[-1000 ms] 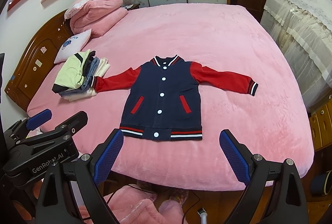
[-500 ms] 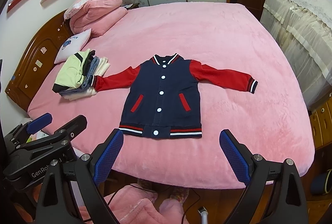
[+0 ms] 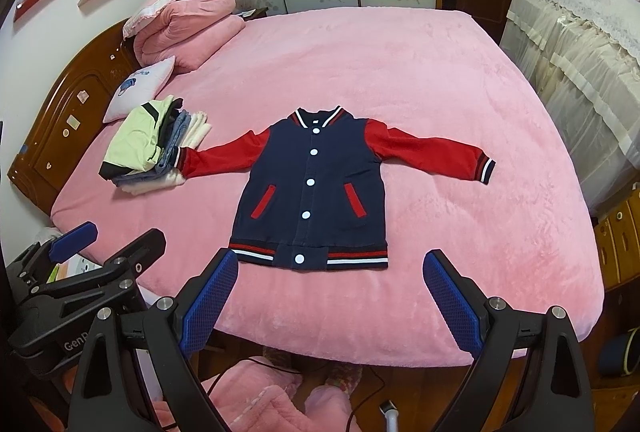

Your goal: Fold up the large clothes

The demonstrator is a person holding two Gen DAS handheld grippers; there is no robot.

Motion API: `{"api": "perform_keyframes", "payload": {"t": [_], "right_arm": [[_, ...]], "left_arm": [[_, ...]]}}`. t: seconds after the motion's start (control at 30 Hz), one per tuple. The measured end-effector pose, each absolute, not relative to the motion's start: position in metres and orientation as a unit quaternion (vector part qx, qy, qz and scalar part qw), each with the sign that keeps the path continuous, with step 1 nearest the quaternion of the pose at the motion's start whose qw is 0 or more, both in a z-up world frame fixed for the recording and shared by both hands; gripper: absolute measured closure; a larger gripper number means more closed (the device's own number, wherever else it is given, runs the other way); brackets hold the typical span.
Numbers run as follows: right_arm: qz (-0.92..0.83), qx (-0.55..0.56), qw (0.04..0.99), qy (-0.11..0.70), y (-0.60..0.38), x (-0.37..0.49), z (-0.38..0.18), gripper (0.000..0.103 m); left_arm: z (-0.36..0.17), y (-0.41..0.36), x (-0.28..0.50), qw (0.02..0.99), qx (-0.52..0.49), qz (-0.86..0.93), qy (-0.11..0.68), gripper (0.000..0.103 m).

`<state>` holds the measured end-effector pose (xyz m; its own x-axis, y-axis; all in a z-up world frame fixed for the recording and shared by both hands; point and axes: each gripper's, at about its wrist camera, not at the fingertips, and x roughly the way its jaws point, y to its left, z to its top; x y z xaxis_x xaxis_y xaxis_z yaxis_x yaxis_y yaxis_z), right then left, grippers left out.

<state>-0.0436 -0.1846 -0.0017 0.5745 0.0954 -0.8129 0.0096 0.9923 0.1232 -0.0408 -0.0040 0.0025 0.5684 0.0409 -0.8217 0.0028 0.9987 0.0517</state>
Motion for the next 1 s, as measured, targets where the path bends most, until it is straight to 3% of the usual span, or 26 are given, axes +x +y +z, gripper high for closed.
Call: {"api": "perform_keyframes", "payload": {"t": [0.6, 0.77, 1.0], "right_arm": [[0.021, 0.079, 0.883, 0.463, -0.182, -0.009, -0.008, 0.008], [0.04, 0.066, 0.87, 0.488, -0.164, 0.012, -0.039, 0.008], [0.079, 0.016, 0.841, 0.534, -0.11, 0.043, -0.1, 0.008]], "left_arm": [[-0.015, 0.002, -0.015, 0.86, 0.041, 0.013, 0.509, 0.013], [-0.049, 0.034, 0.001, 0.817, -0.028, 0.01, 0.575, 0.013], [-0.126, 0.118, 0.017, 0.75, -0.2, 0.035, 0.629, 0.013]]}}
